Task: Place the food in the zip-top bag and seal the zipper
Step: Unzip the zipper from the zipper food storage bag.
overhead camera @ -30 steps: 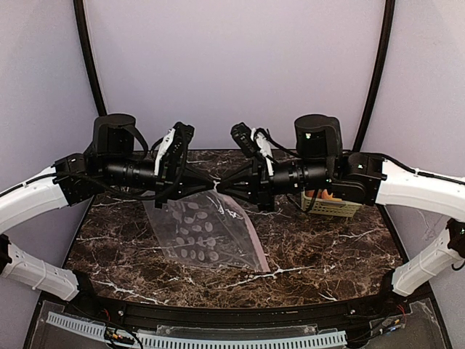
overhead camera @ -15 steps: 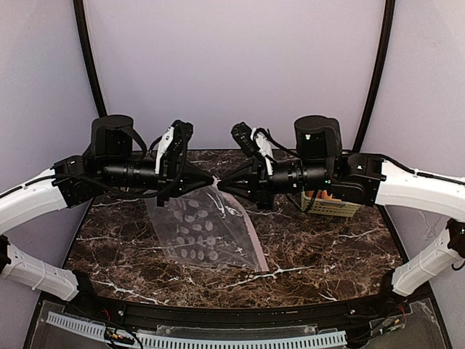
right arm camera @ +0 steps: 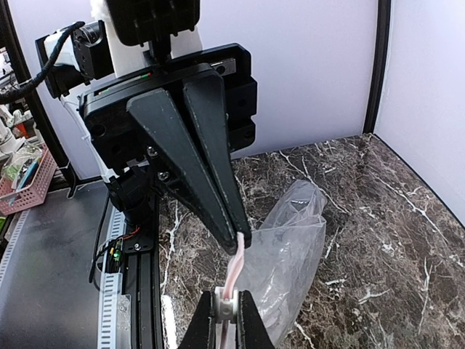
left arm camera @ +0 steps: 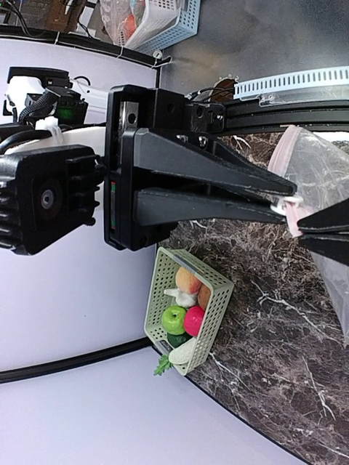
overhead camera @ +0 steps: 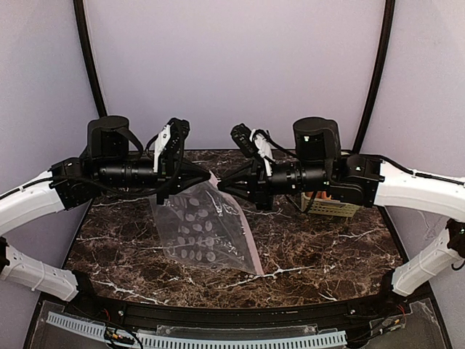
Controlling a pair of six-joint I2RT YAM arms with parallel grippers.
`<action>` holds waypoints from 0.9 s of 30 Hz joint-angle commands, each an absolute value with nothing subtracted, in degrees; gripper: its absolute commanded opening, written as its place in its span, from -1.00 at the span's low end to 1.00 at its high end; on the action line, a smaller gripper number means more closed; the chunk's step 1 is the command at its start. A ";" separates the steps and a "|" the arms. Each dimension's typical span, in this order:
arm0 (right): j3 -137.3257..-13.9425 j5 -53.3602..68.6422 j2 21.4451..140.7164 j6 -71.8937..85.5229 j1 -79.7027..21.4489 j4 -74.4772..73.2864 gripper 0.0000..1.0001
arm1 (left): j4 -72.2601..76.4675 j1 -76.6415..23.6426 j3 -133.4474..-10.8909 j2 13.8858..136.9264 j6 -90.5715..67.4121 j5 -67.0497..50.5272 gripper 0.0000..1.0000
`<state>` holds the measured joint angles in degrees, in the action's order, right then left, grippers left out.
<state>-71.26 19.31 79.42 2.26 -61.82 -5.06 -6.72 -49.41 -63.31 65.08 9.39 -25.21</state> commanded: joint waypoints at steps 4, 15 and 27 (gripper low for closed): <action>-70.14 21.05 79.63 2.80 -62.20 -3.90 -1.00 | -4.69 -48.01 -61.86 62.99 8.33 -17.67 -0.99; -69.41 20.33 79.58 3.11 -62.16 -3.76 -1.00 | -3.05 -46.21 -60.73 61.41 7.34 -14.36 -0.99; -68.91 19.92 79.71 3.32 -61.98 -3.68 -1.00 | -1.68 -44.30 -59.75 59.64 6.52 -12.56 -0.99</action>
<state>-69.93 17.91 79.75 2.72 -61.80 -3.03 -3.92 -46.63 -60.55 61.80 6.94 -18.35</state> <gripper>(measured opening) 0.058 0.010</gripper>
